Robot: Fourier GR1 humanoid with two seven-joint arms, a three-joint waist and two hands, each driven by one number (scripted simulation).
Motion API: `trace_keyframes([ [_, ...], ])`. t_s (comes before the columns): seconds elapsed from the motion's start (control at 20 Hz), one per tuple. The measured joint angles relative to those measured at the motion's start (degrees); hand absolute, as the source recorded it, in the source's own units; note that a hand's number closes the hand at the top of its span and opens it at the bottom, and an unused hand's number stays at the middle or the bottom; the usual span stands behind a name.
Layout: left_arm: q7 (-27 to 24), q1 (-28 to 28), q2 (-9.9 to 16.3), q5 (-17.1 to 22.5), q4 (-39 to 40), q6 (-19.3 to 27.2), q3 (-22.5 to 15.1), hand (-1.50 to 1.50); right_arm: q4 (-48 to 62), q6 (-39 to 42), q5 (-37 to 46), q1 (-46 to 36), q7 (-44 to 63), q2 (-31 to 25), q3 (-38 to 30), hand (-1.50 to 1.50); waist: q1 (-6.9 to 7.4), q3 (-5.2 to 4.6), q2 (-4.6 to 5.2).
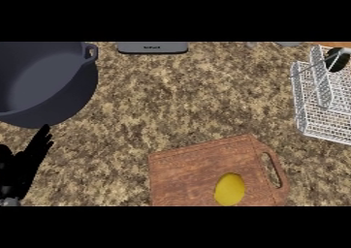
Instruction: Pick the squash from the cutting board and place it in the tiered basket
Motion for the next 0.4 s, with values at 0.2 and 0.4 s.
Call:
trace_keyframes([
  [0.2,-0.32,1.19,0.58,0.8,-0.35,-0.49,1.08,0.0,0.2,3.27,-7.79,3.19,-3.81,-4.98,-7.73,-1.5,-1.09,0.05,-0.32],
  [0.4,-0.14,1.5,0.6,0.97,-0.32,-0.37,1.51,0.0,0.67,7.64,-15.04,9.35,-9.55,-8.83,-14.7,-1.5,-1.73,0.06,-0.39],
])
